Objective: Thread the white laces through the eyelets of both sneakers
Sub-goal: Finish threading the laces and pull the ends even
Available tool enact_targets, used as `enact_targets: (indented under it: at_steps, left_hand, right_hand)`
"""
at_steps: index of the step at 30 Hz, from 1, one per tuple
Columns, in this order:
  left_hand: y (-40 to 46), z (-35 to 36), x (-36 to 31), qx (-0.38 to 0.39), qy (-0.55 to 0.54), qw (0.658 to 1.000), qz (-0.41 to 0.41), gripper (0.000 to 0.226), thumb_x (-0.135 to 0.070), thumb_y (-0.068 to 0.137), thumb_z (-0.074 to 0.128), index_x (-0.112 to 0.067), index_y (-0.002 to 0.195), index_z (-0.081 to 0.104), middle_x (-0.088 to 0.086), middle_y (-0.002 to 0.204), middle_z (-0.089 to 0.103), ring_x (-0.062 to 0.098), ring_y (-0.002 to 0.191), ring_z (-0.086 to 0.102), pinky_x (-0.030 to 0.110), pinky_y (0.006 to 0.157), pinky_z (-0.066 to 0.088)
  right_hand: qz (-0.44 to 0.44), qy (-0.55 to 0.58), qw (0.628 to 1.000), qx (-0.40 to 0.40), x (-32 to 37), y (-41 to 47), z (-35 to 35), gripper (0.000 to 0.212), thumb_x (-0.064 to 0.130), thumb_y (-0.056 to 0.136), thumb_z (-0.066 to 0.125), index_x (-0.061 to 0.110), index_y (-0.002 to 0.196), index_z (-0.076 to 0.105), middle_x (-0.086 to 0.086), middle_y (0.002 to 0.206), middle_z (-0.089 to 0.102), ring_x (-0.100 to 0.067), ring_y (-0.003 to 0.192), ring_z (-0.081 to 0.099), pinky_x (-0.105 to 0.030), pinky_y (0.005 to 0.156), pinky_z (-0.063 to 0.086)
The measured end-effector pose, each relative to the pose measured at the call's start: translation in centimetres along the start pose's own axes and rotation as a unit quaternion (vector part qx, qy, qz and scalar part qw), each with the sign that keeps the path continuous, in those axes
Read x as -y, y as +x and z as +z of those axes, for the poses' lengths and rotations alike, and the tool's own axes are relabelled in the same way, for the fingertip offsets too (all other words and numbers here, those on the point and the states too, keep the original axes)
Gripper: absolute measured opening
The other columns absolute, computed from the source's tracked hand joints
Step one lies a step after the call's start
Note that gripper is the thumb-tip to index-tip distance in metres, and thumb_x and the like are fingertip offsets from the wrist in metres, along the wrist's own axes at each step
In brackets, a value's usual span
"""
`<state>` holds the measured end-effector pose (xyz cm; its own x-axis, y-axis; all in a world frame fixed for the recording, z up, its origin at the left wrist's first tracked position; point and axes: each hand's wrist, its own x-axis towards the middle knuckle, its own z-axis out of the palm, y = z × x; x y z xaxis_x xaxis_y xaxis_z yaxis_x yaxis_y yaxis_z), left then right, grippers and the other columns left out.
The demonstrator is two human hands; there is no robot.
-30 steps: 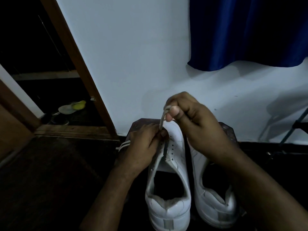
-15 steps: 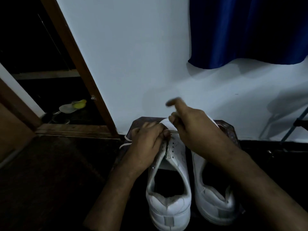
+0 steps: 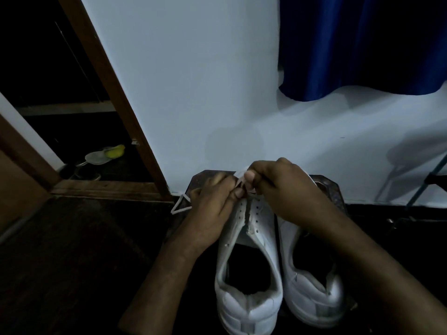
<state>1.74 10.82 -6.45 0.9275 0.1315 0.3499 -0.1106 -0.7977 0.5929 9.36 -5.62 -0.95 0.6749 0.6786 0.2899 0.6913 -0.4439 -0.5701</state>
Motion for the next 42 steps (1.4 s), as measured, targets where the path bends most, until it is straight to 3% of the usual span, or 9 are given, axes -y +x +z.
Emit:
enact_targets:
  at_steps: [3,7,10,14,21,25,28,33,42]
  left_hand:
    - [0.0,-0.1,-0.3,-0.013,-0.004,1.000,0.000,0.045,-0.051,0.100,0.036,-0.020,0.116,0.065,-0.010,0.115,0.059,0.010,0.117,0.053,0.055,0.102,0.042]
    - [-0.1,0.0,0.5,-0.002,-0.018,1.000,-0.014,0.043,-0.055,0.095,0.047,-0.019,0.109,0.067,-0.008,0.112,0.061,0.011,0.116,0.056,0.055,0.101,0.044]
    - [-0.1,0.1,0.5,-0.003,-0.024,0.999,-0.029,0.024,-0.045,0.092,0.064,-0.021,0.094,0.066,-0.008,0.099,0.060,0.008,0.100,0.058,0.046,0.091,0.049]
    - [-0.1,0.0,0.2,-0.030,-0.039,0.998,-0.036,0.014,-0.023,0.093,0.073,-0.024,0.084,0.063,-0.010,0.088,0.062,0.006,0.087,0.061,0.032,0.078,0.049]
    - [0.2,0.1,1.3,-0.141,-0.056,0.983,-0.099,0.017,-0.013,0.093,0.069,-0.028,0.087,0.063,-0.009,0.086,0.066,0.013,0.085,0.065,0.035,0.073,0.053]
    - [0.2,-0.4,0.9,-0.186,-0.039,0.975,-0.117,0.014,-0.011,0.090,0.075,-0.020,0.098,0.067,-0.006,0.099,0.061,0.003,0.091,0.059,0.016,0.074,0.046]
    - [0.1,-0.4,0.6,-0.157,-0.055,0.981,-0.100,0.011,-0.014,0.088,0.078,-0.021,0.092,0.070,-0.007,0.092,0.064,0.001,0.086,0.060,0.013,0.072,0.046]
    - [-0.1,-0.1,0.2,-0.042,-0.114,0.988,-0.097,0.010,-0.026,0.086,0.081,-0.029,0.084,0.072,-0.004,0.075,0.071,0.017,0.072,0.069,0.041,0.068,0.058]
    - [-0.2,-0.9,0.7,0.016,0.018,0.996,-0.081,0.026,-0.023,0.094,0.073,-0.037,0.077,0.059,-0.017,0.062,0.057,-0.005,0.057,0.053,0.017,0.056,0.035]
  right_hand:
    - [-0.001,0.037,0.999,-0.021,-0.4,0.1,0.3,0.034,0.033,0.104,0.045,0.030,0.072,0.057,0.027,0.063,0.060,0.006,0.079,0.046,-0.008,0.065,0.031]
    - [0.003,-0.045,0.999,0.010,-0.4,0.1,0.5,0.029,0.035,0.102,0.048,0.025,0.078,0.060,0.004,0.073,0.062,-0.006,0.068,0.049,-0.011,0.058,0.034]
    - [0.022,-0.094,0.995,0.000,-0.5,0.1,0.7,0.020,0.032,0.099,0.051,0.029,0.080,0.058,0.009,0.075,0.057,-0.012,0.071,0.049,-0.014,0.057,0.032]
    - [0.038,-0.079,0.996,-0.024,-0.8,0.5,0.7,0.020,0.030,0.100,0.054,0.023,0.093,0.072,0.001,0.087,0.069,-0.019,0.083,0.061,-0.034,0.070,0.048]
    - [0.038,-0.052,0.997,-0.048,-1.5,0.6,0.9,0.017,0.035,0.099,0.059,0.026,0.095,0.073,0.009,0.077,0.066,-0.014,0.076,0.060,-0.027,0.063,0.040]
    - [0.037,-0.020,0.998,-0.038,-1.4,0.6,0.7,0.020,0.038,0.099,0.058,0.026,0.096,0.073,0.012,0.076,0.067,-0.004,0.067,0.054,-0.012,0.057,0.035]
    - [0.034,-0.011,0.999,-0.034,-1.3,0.6,0.8,0.020,0.038,0.099,0.059,0.026,0.096,0.074,0.010,0.076,0.068,0.000,0.066,0.054,-0.011,0.056,0.033]
    - [0.032,0.009,0.999,-0.030,-1.1,0.6,0.9,0.017,0.036,0.098,0.061,0.028,0.095,0.075,0.006,0.079,0.071,-0.009,0.074,0.061,-0.016,0.061,0.040]
    - [0.024,0.027,0.999,-0.018,-0.9,0.6,0.9,0.017,0.037,0.098,0.061,0.027,0.096,0.075,0.007,0.078,0.071,-0.005,0.072,0.060,-0.009,0.063,0.040]
